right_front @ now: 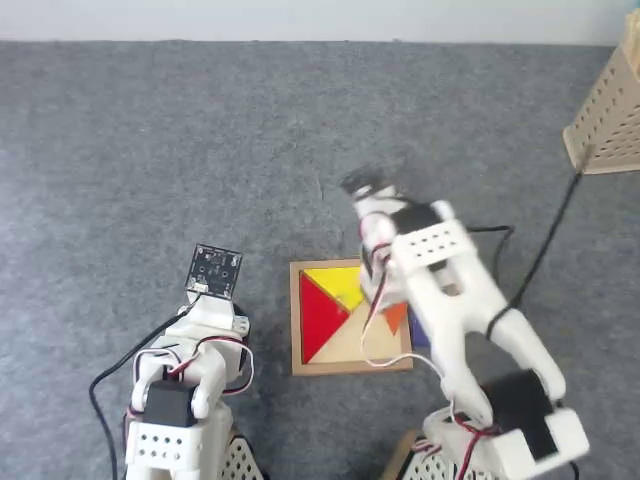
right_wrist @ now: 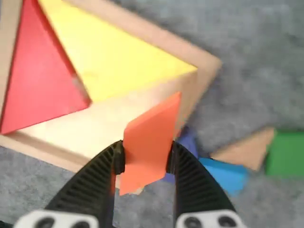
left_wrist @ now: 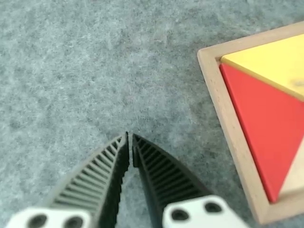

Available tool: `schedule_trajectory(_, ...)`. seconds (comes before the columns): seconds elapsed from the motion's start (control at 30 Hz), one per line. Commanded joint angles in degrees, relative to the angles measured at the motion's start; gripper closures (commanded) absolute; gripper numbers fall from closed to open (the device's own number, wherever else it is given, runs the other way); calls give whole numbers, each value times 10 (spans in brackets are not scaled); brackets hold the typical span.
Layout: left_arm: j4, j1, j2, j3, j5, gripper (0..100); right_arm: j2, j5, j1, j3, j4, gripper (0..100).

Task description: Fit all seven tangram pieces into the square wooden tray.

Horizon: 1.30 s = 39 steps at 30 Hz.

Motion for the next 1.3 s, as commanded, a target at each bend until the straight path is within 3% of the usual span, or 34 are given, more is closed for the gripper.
schedule_trajectory(0.0,4,-3,-12,-11,3,988,25,-4,-12,-3,-27,992)
schedule_trajectory(0.27,4,-3,-12,-11,3,988,90,-47,-2,-26,-54,989)
schedule_trajectory(0.53,4,-3,-12,-11,3,988,90,-47,15,-39,-54,799)
schedule_trajectory(0.97,4,-3,-12,-11,3,988,85,-47,18,-101,-13,803)
schedule_trajectory(1.17,4,-3,-12,-11,3,988,21,-23,14,-48,-40,995)
schedule_trajectory(1.27,4,-3,-12,-11,3,988,-1,-7,9,7,-67,978)
